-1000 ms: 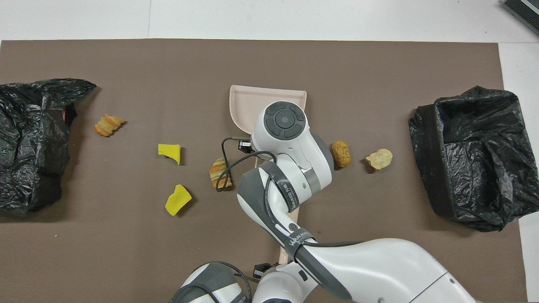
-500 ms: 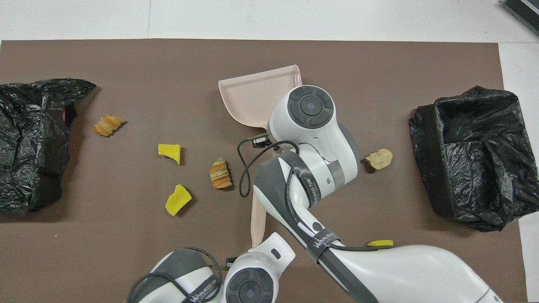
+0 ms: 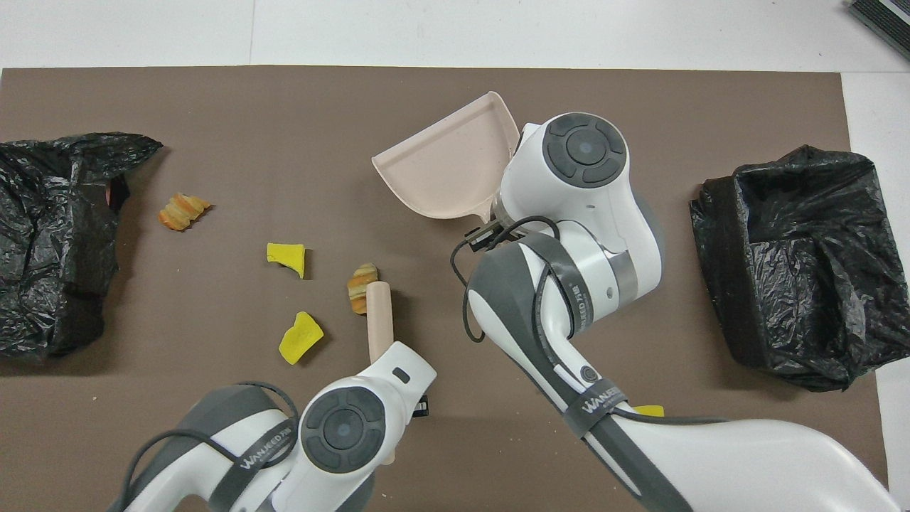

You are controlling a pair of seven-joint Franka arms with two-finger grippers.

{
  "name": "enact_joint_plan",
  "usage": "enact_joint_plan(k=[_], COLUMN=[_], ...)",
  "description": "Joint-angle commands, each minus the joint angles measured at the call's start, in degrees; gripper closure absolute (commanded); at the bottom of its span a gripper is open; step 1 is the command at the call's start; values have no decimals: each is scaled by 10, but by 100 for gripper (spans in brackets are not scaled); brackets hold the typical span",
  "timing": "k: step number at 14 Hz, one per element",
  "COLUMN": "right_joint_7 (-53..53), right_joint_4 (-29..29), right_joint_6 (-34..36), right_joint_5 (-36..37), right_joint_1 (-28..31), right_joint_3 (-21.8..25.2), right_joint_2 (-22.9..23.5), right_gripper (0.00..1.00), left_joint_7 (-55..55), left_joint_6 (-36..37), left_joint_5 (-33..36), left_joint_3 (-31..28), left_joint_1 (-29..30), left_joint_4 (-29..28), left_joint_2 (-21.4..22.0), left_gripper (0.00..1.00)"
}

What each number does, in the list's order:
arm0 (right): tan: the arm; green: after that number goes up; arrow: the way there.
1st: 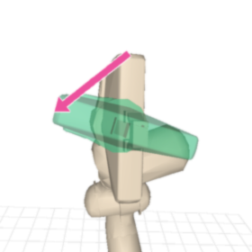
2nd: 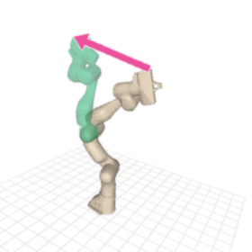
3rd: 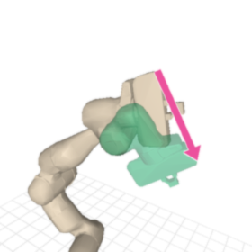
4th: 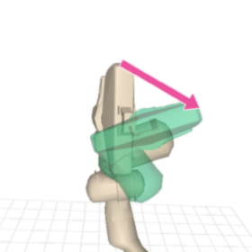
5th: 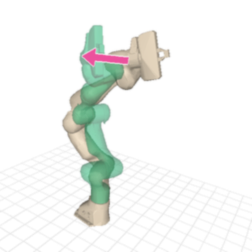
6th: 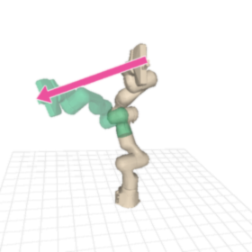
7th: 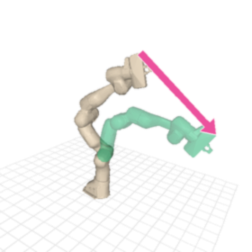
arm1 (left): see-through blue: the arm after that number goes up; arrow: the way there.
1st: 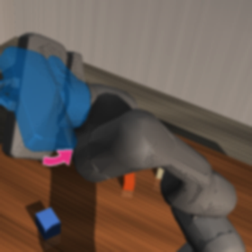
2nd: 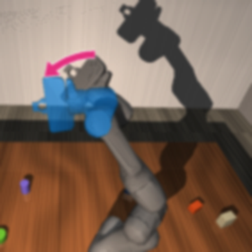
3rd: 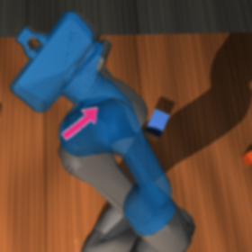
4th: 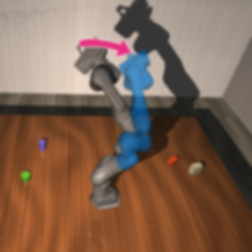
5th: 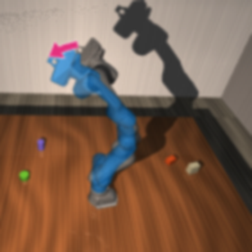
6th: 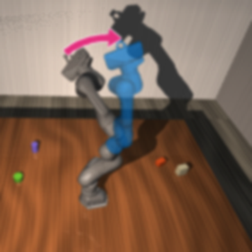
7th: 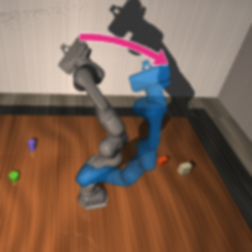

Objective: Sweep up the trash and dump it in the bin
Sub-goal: 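Lift the dustpan with the right gripper while the left gripper grasps the brush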

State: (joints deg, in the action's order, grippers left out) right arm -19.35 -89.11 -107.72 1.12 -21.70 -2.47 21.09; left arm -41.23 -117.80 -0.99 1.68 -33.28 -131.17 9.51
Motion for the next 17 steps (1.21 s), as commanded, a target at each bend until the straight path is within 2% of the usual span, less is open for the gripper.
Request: enact_joint_plan(k=[1, 5, 8, 9, 11, 14, 17], right_joint_7=[-115, -319, -364, -380, -380, -367, -319], right_joint_4=[-17, -48, -60, -61, -63, -63, -63], right_joint_6=[29, 38, 37, 29, 10, -2, -7], right_joint_5=[18, 69, 90, 90, 89, 86, 87], right_joint_1=[16, 27, 21, 16, -4, -16, -30], right_joint_3=[-6, -6, -7, -8, -8, -10, -10], right_joint_2=[-19, -38, -44, -39, -34, -14, 8], right_gripper=[100, 100, 100, 100, 100, 100, 100], left_joint_7=[107, 272, 427, 457, 511, 557, 612], left_joint_6=[29, 2, -27, -34, -39, -60, -102], left_joint_5=[9, 9, 9, 9, 11, 63, 76], left_joint_3=[6, 7, 7, 6, 6, 6, 6], left_joint_1=[85, 215, 308, 326, 366, 399, 432], left_joint_4=[22, 22, 25, 35, 72, 140, 159], left_joint_2=[5, -7, -18, -33, -72, -140, -183], left_gripper=[100, 100, 100, 100, 100, 100, 100])
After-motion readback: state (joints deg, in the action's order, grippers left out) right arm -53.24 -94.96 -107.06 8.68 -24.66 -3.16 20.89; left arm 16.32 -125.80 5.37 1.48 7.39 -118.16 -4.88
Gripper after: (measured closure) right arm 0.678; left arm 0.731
